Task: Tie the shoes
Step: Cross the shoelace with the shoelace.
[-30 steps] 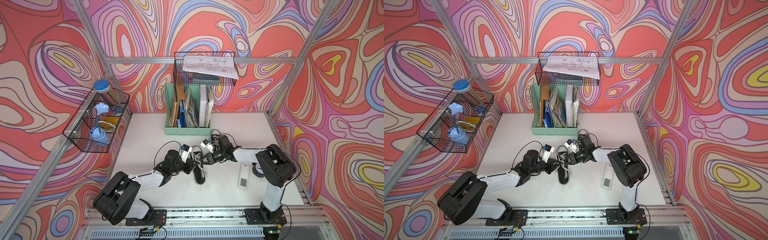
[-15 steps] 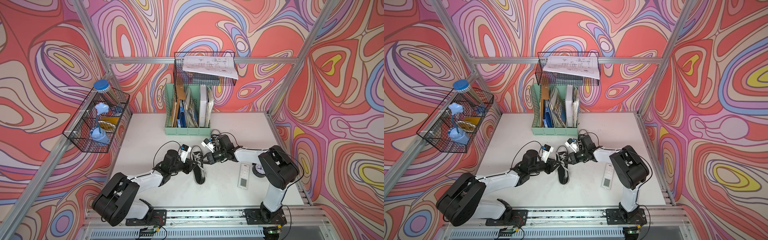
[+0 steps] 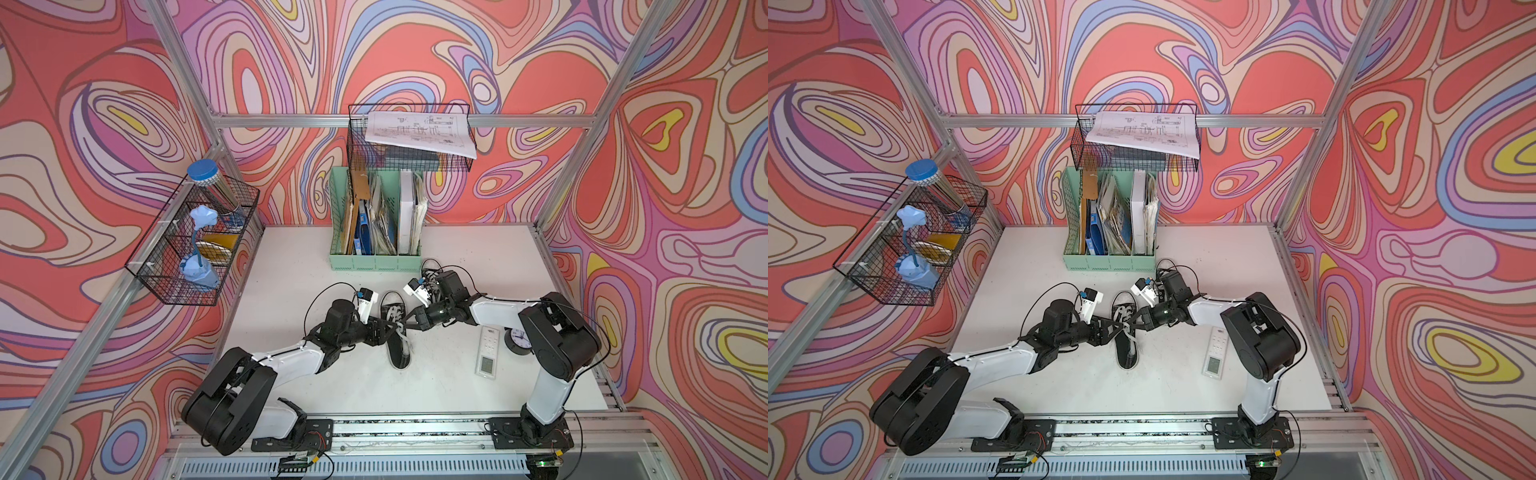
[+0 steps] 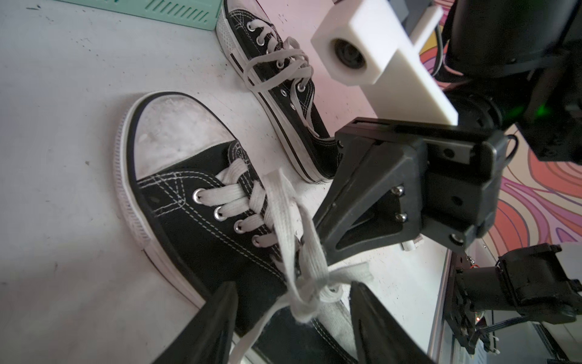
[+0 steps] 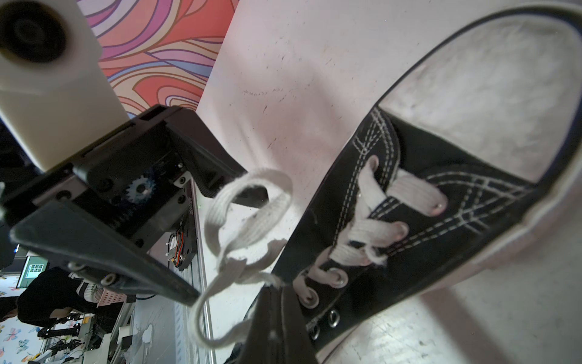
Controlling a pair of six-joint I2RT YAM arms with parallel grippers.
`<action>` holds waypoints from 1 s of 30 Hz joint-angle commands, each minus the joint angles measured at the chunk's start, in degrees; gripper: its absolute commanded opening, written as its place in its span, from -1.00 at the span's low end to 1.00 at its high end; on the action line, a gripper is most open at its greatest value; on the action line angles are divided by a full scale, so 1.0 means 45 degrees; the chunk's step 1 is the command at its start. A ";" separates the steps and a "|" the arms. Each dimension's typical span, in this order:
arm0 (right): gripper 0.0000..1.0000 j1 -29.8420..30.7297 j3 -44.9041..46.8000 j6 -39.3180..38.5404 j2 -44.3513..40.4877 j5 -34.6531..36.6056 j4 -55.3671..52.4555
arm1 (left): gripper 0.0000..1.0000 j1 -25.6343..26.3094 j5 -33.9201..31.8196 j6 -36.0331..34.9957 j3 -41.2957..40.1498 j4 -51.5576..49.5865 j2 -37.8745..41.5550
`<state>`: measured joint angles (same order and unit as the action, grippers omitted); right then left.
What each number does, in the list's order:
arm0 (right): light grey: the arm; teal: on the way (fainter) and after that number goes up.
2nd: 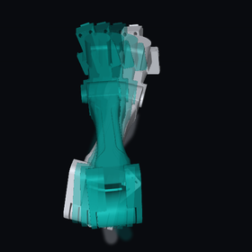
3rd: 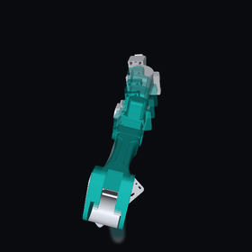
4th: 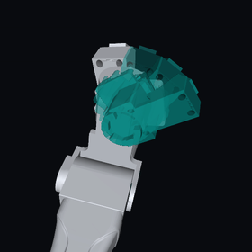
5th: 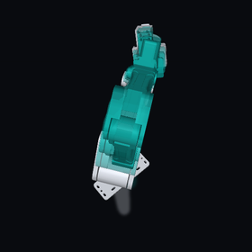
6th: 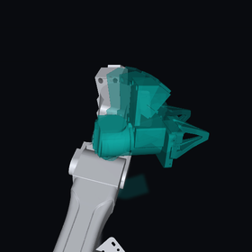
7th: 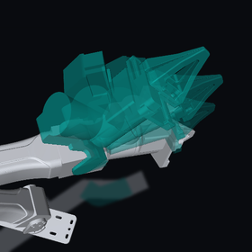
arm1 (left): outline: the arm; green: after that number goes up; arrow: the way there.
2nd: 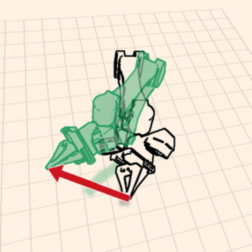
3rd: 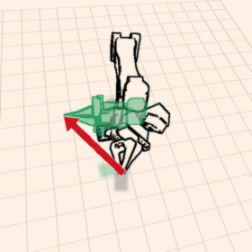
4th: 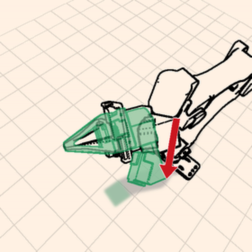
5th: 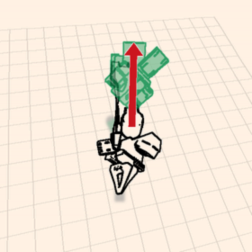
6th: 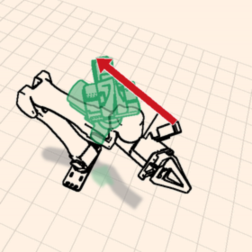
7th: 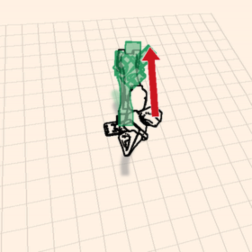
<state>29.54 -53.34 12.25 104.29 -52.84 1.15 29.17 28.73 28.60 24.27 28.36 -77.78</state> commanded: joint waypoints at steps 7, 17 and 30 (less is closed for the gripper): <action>-1.00 -0.0059 0.0174 -0.0164 -0.0383 -0.0026 0.0113 | 0.47 -0.0278 0.0195 0.0429 0.0798 -0.0973 0.0187; -1.00 -0.0055 0.0193 -0.0144 -0.0387 -0.0114 0.0194 | 0.58 -0.0290 0.0207 0.0477 0.1814 -0.1268 -0.0389; -1.00 -0.0054 0.0232 -0.0164 -0.0330 0.0239 0.0097 | 0.72 -0.0284 0.0234 -0.0121 0.0700 -0.2440 0.1017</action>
<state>29.54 -53.23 12.25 104.25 -52.42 1.30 28.10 28.84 29.36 28.47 19.11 -75.07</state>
